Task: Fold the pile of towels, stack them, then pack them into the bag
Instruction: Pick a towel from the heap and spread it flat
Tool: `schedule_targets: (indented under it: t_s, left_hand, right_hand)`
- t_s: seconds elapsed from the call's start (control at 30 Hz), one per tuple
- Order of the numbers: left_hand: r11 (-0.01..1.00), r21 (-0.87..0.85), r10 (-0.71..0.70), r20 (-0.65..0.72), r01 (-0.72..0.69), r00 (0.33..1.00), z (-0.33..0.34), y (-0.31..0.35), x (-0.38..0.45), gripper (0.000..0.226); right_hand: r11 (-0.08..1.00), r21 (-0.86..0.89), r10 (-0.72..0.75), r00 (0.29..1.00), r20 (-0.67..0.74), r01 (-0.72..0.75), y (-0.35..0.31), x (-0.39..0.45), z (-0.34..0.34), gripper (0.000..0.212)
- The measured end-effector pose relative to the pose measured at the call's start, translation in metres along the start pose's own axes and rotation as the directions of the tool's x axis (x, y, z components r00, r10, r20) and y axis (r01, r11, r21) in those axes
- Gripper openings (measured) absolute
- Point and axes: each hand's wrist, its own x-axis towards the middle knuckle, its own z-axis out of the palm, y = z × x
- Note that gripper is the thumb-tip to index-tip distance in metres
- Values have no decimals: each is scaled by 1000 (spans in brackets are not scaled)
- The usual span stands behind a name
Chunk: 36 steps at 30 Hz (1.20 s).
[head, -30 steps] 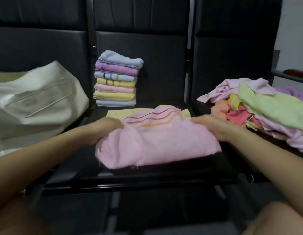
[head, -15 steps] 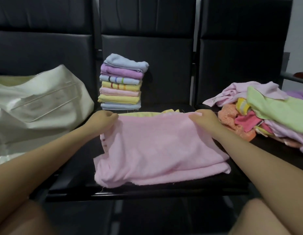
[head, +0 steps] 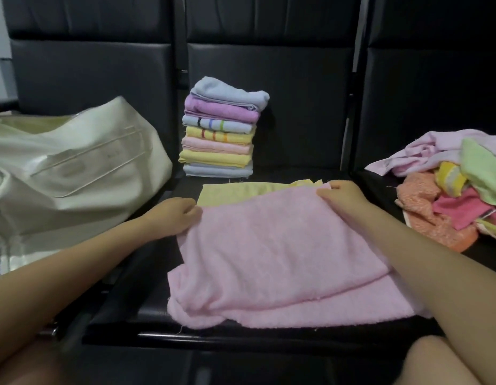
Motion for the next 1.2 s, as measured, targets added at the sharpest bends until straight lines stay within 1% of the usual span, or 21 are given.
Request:
schedule_targets:
  t_s: [0.07,0.1,0.17,0.23,0.27,0.3,0.33,0.37,0.4,0.43,0.5,0.6,0.67,0.7,0.8,0.87,0.93,1.0,1.07,1.13,1.2]
  left_hand:
    - [1000,-27,0,5,0,1000,-1,-4,0,34]
    - [1000,-30,2,11,-2,1000,-2,-7,0,34]
    - [999,-47,25,43,-23,999,-6,-11,-3,37]
    - [995,-97,44,106,-34,993,-10,-11,-8,39]
    - [992,-122,44,127,-29,991,-12,-11,-10,38]
    - [991,-132,38,136,-19,990,-13,-11,-12,38]
    - [991,-132,23,134,-5,991,-14,-12,-14,39]
    - [992,-129,13,122,3,993,-14,-12,-16,40]
    - [992,-125,2,103,11,995,-14,-11,-18,40]
    - [993,-116,-4,81,14,997,-15,-10,-21,40]
    - [997,-71,-23,39,26,999,-17,-4,-27,40]
    - [998,-37,-57,-25,57,998,-27,5,-36,36]
    - [993,-98,-79,-70,72,994,-37,12,-41,35]
    - [981,-182,-91,-99,72,991,-42,17,-44,36]
    - [868,-494,-173,-202,52,964,-58,33,-52,33]
    - [795,-607,-221,-261,18,940,-65,42,-55,33]
    - [769,-638,-227,-311,-26,923,-72,48,-61,34]
    - [805,-585,-165,-375,-95,912,-82,54,-63,38]
    - [838,-518,-103,-458,-171,883,-99,61,-61,38]
    - [812,-538,-110,-522,-226,846,-122,76,-57,33]
    - [752,-594,-137,-566,-286,813,-147,96,-55,26]
  right_hand:
    - [987,161,-35,998,43,28,-3,-2,-4,13]
    - [973,223,-75,996,39,65,-5,-2,-6,16]
    - [953,269,-142,990,-5,138,-9,-6,-7,20]
    - [955,254,-156,988,-7,153,-10,-7,-3,22]
    - [969,198,-149,989,-9,148,-10,-8,-1,25]
    - [982,95,-162,986,-32,165,-8,-7,1,28]
    - [977,-63,-207,975,-80,203,-7,-5,2,28]
    - [934,-249,-292,947,-130,254,-4,-2,3,25]
    - [860,-422,-385,908,-166,288,-3,-1,3,23]
    - [787,-536,-458,871,-176,305,-3,-2,3,23]
    - [704,-629,-538,826,-168,330,-6,-7,3,25]
    - [657,-665,-573,809,-132,356,-11,-15,-1,26]
    - [692,-614,-572,808,-145,380,-12,-22,-9,26]
    - [724,-570,-563,810,-164,388,-13,-26,-15,26]
    - [832,-378,-510,827,-235,406,-20,-40,-32,24]
    - [898,-213,-436,848,-302,386,-31,-49,-39,21]
    - [917,-59,-389,854,-345,394,-42,-59,-46,18]
    - [915,67,-348,862,-368,398,-54,-69,-53,16]
    - [902,163,-310,862,-402,400,-73,-77,-64,15]
    - [874,221,-305,843,-443,433,-101,-83,-82,13]
    - [841,262,-312,820,-480,474,-137,-91,-103,9]
